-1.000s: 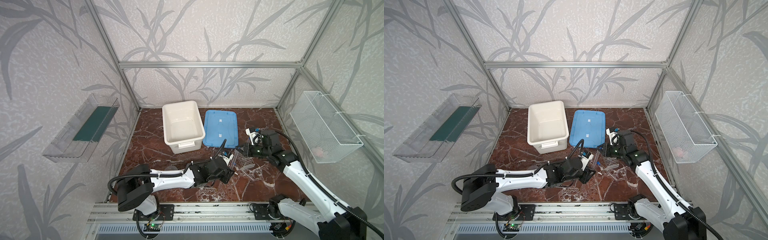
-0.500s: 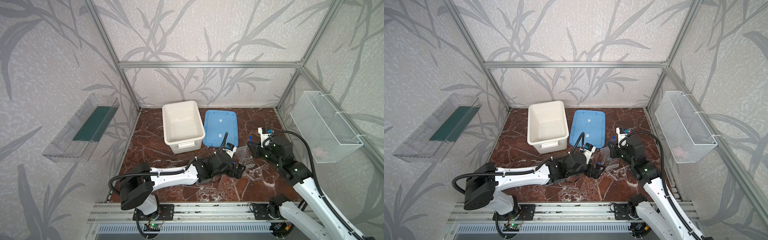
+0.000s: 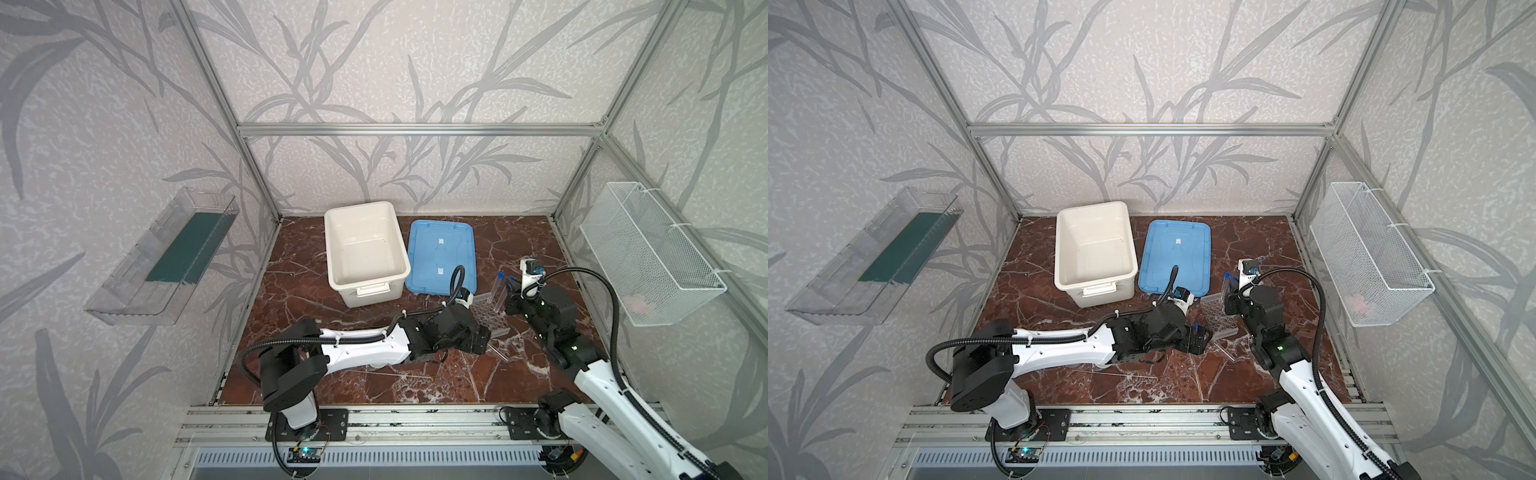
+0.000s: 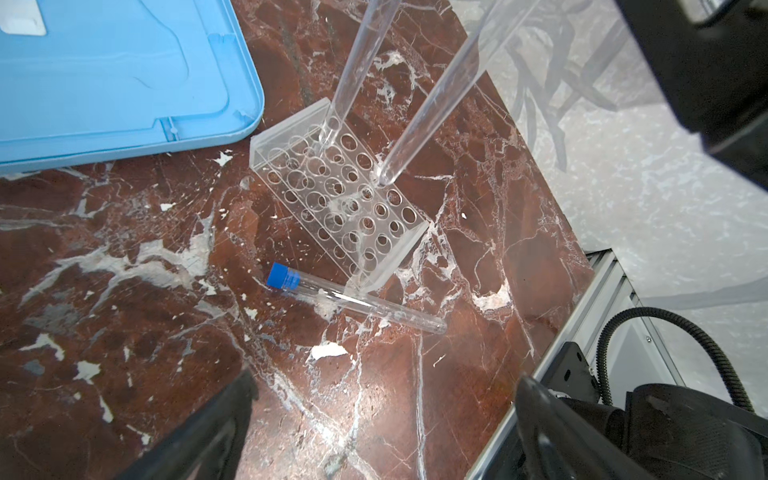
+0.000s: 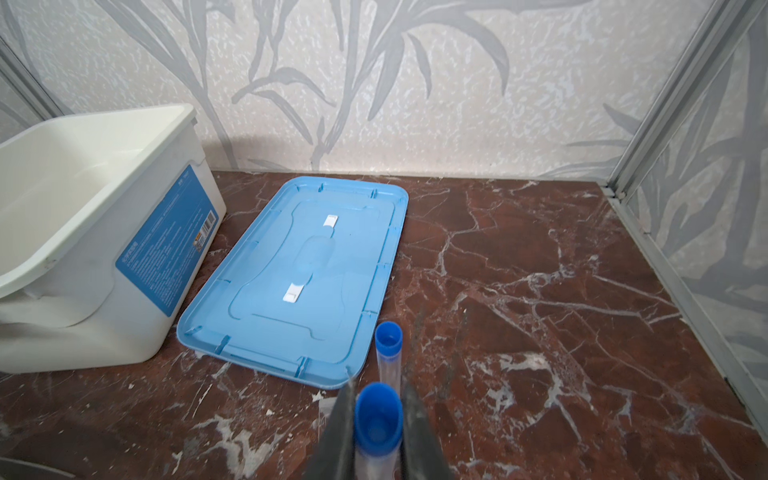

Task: Organize the chemistry lab equipment
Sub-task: 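Pull the tube up with the right gripper while the left gripper releases it, then insert the tube into the clear rack with the right gripper and open it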

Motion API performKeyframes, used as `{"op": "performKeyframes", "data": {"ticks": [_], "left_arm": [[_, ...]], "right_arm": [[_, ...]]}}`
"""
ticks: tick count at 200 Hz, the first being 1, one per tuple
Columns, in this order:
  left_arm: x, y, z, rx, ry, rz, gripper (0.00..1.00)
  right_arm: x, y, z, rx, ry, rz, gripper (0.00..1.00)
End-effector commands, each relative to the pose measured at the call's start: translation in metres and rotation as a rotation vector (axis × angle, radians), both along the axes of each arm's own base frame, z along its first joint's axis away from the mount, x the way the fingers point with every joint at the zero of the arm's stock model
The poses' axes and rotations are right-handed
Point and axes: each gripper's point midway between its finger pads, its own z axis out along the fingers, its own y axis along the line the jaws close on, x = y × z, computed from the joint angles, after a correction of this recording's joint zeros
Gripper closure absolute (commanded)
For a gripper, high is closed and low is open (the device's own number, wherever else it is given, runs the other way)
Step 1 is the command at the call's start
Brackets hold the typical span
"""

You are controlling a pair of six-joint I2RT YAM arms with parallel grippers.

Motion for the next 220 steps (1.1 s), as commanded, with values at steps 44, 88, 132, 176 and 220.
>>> {"op": "performKeyframes", "data": {"ticks": [44,88,132,176,220], "left_arm": [[0.008,-0.014,-0.001,-0.004,0.025,-0.010,0.01],[0.009,-0.015,-0.006,0.014,0.031,-0.012,0.01],[0.009,-0.016,-0.008,0.011,0.038,-0.014,0.01],[0.009,-0.013,-0.010,0.015,0.038,-0.001,0.01],[0.010,-0.010,-0.013,0.020,0.040,0.011,0.01]], "right_arm": [[0.017,-0.011,0.002,-0.021,-0.086,-0.088,0.85],[0.017,-0.010,-0.007,-0.013,-0.077,-0.082,0.85],[0.018,-0.010,-0.018,-0.025,-0.060,-0.081,0.86],[0.017,-0.011,-0.025,-0.023,-0.046,-0.086,0.86],[0.021,-0.012,-0.039,-0.050,-0.012,-0.099,0.85]]}}
